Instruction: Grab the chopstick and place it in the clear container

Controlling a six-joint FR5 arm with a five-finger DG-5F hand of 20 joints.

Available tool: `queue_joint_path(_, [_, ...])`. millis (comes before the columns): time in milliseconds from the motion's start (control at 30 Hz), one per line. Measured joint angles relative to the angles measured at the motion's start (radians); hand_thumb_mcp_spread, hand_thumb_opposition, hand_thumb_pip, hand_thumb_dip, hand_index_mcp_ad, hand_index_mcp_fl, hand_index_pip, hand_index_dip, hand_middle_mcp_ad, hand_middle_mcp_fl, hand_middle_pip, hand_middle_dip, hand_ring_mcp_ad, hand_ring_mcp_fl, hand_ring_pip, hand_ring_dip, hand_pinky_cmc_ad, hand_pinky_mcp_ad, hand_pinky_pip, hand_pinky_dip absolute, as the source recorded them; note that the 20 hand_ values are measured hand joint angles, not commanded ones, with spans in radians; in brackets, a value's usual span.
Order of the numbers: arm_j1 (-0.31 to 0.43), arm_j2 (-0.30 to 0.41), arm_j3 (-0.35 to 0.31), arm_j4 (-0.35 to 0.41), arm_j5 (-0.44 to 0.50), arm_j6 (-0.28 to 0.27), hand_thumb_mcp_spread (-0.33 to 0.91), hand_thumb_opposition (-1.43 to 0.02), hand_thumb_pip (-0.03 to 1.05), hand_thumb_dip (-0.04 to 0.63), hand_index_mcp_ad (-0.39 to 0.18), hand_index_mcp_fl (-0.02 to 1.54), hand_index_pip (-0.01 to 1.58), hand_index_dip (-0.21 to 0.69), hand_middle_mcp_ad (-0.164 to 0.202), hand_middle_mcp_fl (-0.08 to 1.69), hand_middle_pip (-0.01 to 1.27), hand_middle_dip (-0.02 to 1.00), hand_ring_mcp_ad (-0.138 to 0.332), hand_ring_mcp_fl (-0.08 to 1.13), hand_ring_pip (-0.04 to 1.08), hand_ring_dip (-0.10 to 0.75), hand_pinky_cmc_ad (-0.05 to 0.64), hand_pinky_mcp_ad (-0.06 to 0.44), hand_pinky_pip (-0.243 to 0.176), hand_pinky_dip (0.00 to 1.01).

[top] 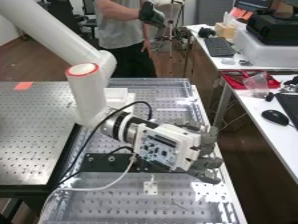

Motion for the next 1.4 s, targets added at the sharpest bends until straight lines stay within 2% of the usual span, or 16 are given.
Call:
queue_joint_path(467, [0.001, 0.0, 0.0, 0.002, 0.004, -0.002, 0.52, -0.89, 0.65, 0.291, -0.136, 0.59, 1.17, -0.028, 0.061, 0.82, 0.68, 0.62, 0.164, 0.61, 0.09, 0.541, 0.323, 0.185, 0.019, 0.19])
queue_joint_path(567, [0.001, 0.0, 0.0, 0.005, 0.01, -0.005, 0.54, -0.95, 0.6, 0.29, -0.136, 0.61, 1.28, -0.03, 0.059, 0.82, 0.68, 0.62, 0.154, 0.63, 0.1, 0.541, 0.323, 0.183, 0.019, 0.18])
queue_joint_path(667, [0.002, 0.0, 0.001, 0.007, 0.017, -0.013, 0.53, -0.97, 0.59, 0.284, -0.136, 0.64, 1.29, -0.03, 0.061, 0.86, 0.68, 0.62, 0.15, 0.67, 0.09, 0.541, 0.319, 0.183, 0.014, 0.18])
queue_joint_path(700, [0.002, 0.0, 0.001, 0.008, 0.02, -0.016, 0.54, -0.97, 0.58, 0.284, -0.138, 0.64, 1.29, -0.026, 0.058, 0.87, 0.68, 0.62, 0.152, 0.67, 0.1, 0.541, 0.323, 0.187, 0.028, 0.18])
queue_joint_path(833, [0.004, 0.002, 0.003, 0.008, 0.033, -0.03, 0.55, -1.0, 0.58, 0.286, -0.138, 0.71, 1.23, -0.026, 0.061, 0.9, 0.67, 0.62, 0.152, 0.75, 0.09, 0.541, 0.325, 0.183, 0.026, 0.18])
queue_joint_path(933, [0.005, 0.003, 0.004, 0.007, 0.039, -0.039, 0.55, -1.0, 0.58, 0.283, -0.134, 0.76, 1.18, -0.026, 0.061, 0.93, 0.65, 0.62, 0.129, 0.78, 0.1, 0.541, 0.328, 0.183, 0.03, 0.18])
queue_joint_path(1000, [0.006, 0.004, 0.006, 0.004, 0.041, -0.046, 0.59, -0.99, 0.53, 0.283, -0.134, 0.77, 1.15, -0.026, 0.063, 0.95, 0.64, 0.62, 0.115, 0.82, 0.1, 0.541, 0.332, 0.19, 0.03, 0.18])
queue_joint_path(1033, [0.006, 0.005, 0.008, 0.003, 0.043, -0.051, 0.6, -1.0, 0.53, 0.283, -0.134, 0.8, 1.11, -0.024, 0.059, 0.98, 0.63, 0.62, 0.101, 0.82, 0.09, 0.541, 0.328, 0.201, 0.03, 0.18])
queue_joint_path(1133, [0.009, 0.006, 0.01, 0.006, 0.049, -0.067, 0.6, -1.0, 0.52, 0.283, -0.133, 0.85, 1.05, -0.024, 0.063, 1.01, 0.61, 0.62, 0.101, 0.83, 0.09, 0.541, 0.342, 0.201, 0.028, 0.18])
queue_joint_path(1200, [0.01, 0.007, 0.012, 0.012, 0.053, -0.071, 0.64, -1.0, 0.53, 0.283, -0.134, 0.85, 1.05, -0.024, 0.058, 1.02, 0.6, 0.62, 0.086, 0.83, 0.09, 0.541, 0.342, 0.202, 0.035, 0.18])
queue_joint_path(1400, [0.011, 0.007, 0.028, 0.011, 0.056, -0.076, 0.65, -1.02, 0.52, 0.283, -0.133, 0.91, 0.96, -0.026, 0.061, 1.06, 0.56, 0.62, 0.087, 0.87, 0.09, 0.541, 0.34, 0.202, 0.047, 0.18])
